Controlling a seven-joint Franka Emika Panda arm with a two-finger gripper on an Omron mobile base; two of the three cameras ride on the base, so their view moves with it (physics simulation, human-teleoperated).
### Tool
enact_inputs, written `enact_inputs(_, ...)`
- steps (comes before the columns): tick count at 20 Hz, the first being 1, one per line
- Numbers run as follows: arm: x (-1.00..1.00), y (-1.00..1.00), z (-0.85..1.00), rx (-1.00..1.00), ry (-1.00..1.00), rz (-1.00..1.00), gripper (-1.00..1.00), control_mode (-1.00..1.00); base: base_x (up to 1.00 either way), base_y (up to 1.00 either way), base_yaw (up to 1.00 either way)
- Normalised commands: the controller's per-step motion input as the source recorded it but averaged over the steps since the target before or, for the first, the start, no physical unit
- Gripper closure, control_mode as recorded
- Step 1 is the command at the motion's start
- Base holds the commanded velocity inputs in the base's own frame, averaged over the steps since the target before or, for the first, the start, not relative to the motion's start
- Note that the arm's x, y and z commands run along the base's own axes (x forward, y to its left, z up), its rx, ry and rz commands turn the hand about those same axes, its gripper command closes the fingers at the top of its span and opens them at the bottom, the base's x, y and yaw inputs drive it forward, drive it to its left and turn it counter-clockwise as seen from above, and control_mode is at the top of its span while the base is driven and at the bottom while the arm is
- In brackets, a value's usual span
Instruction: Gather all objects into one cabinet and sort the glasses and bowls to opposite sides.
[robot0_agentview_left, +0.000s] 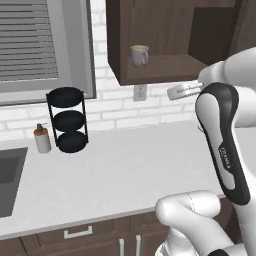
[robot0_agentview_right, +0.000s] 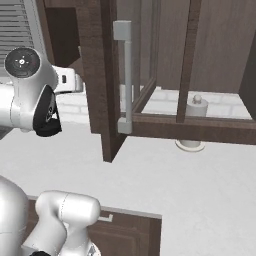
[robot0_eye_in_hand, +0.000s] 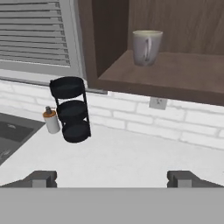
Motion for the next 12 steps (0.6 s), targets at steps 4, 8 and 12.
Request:
enact_inputs(4, 0.4, 0.0, 0.08, 0.0, -0.05, 0.0, -1.0, -1.0, 0.0, 0.0, 0.0)
enact_inputs(8, 0.49, 0.0, 0.06, 0.0, -0.02, 0.0, -1.0, -1.0, 0.0, 0.0, 0.0)
enact_inputs(12, 0.52, 0.0, 0.07, 0.0, -0.02, 0.0, -1.0, -1.0, 0.0, 0.0, 0.0)
